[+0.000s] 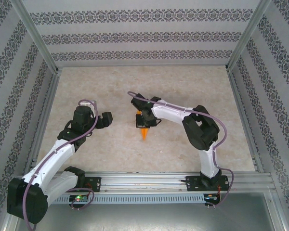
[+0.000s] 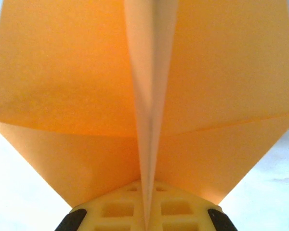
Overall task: Fold a paper plane with a square sheet of paper (fold left side to right side)
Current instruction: Pick up the paper plane at the center of the table, then place the paper plane at the center of the table.
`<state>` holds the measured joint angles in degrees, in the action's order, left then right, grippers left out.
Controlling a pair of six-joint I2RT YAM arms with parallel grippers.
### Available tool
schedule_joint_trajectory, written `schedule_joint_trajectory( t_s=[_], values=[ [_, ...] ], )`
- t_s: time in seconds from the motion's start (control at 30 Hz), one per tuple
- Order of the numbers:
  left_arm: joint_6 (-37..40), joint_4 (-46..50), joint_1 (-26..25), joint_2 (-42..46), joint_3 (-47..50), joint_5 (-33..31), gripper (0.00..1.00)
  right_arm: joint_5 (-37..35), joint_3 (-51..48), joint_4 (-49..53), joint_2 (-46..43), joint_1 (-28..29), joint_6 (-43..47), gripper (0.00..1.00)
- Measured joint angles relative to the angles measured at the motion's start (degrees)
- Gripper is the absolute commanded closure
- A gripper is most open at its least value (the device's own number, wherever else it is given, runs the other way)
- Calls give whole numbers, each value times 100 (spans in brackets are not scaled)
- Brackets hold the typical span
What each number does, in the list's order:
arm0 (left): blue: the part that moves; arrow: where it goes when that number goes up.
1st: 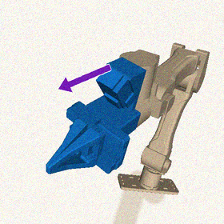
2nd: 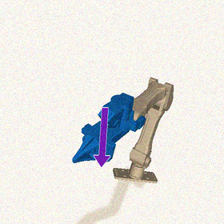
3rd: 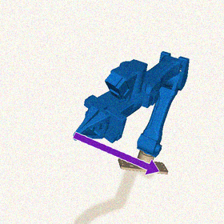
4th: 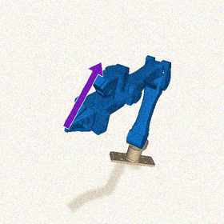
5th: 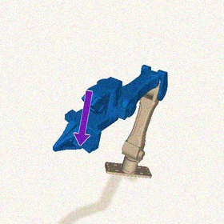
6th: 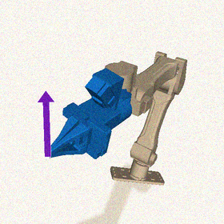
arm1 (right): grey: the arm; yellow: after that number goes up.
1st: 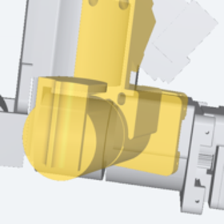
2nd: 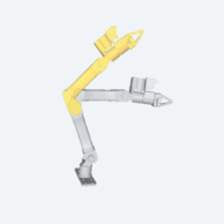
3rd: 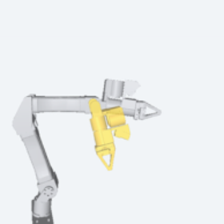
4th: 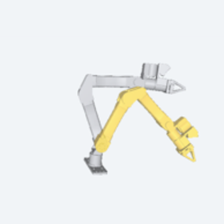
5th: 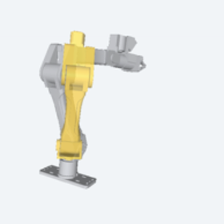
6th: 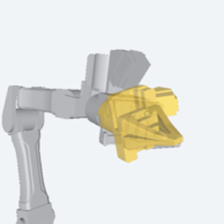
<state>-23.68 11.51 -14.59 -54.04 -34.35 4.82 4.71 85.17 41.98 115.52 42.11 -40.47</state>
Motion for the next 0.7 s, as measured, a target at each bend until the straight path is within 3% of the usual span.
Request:
schedule_joint_trajectory(
  t_s=[0.33, 0.7],
  values=[
    [238, 223, 22, 74, -179, -55, 8, -367, 1668, 719, 404, -796, 540, 97],
    [254, 365, 52, 35, -245, 92, 8, -590, 3823, 1711, 2026, -1189, 1056, 97]
  ],
)
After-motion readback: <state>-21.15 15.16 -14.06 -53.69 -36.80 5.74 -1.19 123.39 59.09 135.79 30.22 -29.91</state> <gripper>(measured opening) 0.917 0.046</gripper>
